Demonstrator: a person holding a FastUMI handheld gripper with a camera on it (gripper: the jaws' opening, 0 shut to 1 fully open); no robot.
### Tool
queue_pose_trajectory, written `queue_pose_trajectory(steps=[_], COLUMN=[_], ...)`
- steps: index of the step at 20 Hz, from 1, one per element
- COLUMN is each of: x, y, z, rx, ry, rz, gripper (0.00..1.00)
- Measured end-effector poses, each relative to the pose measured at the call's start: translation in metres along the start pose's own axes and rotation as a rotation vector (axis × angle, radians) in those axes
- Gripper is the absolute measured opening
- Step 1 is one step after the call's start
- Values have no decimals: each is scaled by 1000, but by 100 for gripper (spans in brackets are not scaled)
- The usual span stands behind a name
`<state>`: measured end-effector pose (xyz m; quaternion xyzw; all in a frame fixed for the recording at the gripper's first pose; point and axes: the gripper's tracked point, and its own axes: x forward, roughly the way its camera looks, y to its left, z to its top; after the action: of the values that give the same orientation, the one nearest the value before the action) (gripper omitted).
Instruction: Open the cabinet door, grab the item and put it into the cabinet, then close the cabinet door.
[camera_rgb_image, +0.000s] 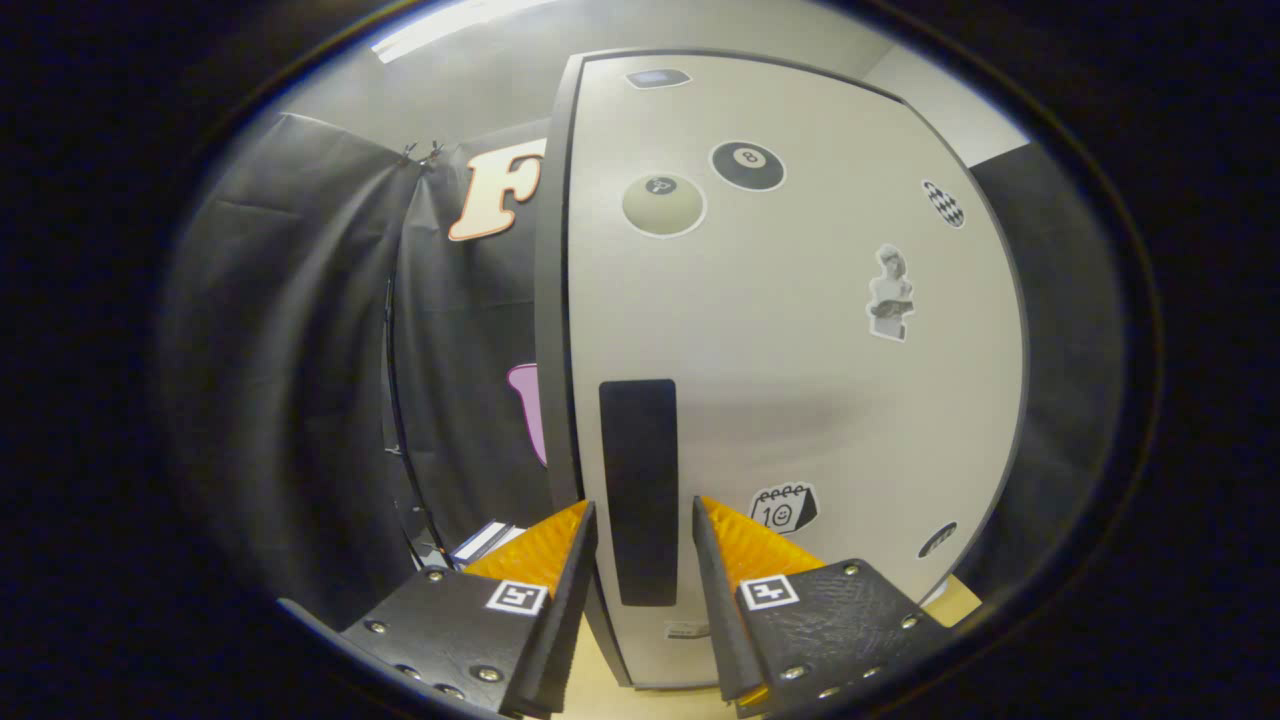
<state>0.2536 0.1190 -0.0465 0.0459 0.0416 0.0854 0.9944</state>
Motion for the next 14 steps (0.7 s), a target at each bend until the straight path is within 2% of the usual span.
queue_pose_trajectory(steps=[4,7,8,13,14], x=[0,5,6,0,7], y=[0,-1,-1,-2,-2], z=[2,-5,-4,-6,-5], rx=[12,27,25,24,15], ry=[-3,27,21,46,30], rz=[-22,-25,-22,-18,-17], gripper=[34,34,27,27,15])
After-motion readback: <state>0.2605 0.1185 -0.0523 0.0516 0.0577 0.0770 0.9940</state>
